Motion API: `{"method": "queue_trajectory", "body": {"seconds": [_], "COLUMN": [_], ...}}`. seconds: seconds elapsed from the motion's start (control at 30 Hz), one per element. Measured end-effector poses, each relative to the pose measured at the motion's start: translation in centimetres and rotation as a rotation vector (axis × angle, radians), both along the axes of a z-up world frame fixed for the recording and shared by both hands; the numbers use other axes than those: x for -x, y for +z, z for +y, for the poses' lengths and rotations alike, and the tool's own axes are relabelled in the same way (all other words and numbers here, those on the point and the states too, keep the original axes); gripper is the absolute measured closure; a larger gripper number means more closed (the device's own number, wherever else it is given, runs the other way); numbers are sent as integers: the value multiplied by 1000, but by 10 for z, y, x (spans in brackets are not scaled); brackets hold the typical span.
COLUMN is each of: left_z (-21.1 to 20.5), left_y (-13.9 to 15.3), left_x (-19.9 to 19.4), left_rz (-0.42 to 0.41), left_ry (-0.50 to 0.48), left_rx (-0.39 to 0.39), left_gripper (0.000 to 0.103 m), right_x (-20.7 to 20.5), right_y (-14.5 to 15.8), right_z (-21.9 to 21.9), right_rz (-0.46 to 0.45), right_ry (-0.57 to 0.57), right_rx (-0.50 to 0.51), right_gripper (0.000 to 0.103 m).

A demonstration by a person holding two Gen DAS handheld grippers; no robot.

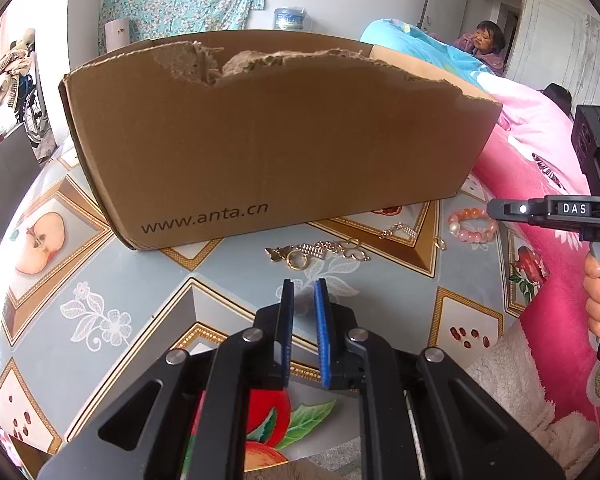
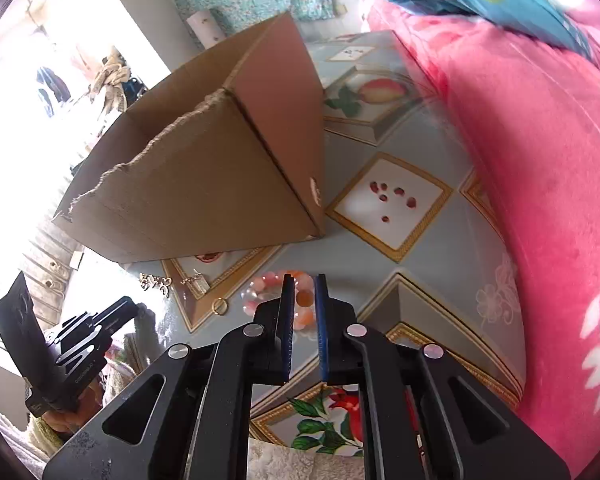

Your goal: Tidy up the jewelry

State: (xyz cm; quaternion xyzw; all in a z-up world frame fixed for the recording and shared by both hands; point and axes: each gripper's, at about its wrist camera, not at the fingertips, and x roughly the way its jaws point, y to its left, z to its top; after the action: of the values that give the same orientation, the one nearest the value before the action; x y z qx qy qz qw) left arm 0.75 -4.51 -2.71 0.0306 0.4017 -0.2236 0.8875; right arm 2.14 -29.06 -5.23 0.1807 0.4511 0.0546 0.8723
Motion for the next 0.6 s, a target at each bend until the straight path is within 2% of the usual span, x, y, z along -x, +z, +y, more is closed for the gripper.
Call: {"method": "queue_trajectory", "body": {"seconds": [0.03,0.1,0.13,0.17,0.3,0.43,0.6], "left_z": [0,0,0,0,2,2,-2], "left_y": [0,0,0,0,3,5,7], "left_x": [0,1,1,1,2,1,-4], "left_rz": [1,0,0,-1,-11,-29,-37], "left_ry": [1,4,5,7,14,11,3], "left_rx": [1,-1,-3,-4,-8,-22,-31], "left_gripper": [93,93,93,93,93,93,93], "right_x": [2,4,7,8,15,18,18], "right_y": [-1,0,2,4,15,20,6], "right_z": [-1,1,2,4,16,44,84], "right_rz": [2,-3,-14,-27,-84,-133,-108], "right_ry": [-1,-3,-5,-5,29,125,241], "right_rx": [0,16,34,53,67,68,63], "right_gripper": [90,82,73,70,70,70,70]}}
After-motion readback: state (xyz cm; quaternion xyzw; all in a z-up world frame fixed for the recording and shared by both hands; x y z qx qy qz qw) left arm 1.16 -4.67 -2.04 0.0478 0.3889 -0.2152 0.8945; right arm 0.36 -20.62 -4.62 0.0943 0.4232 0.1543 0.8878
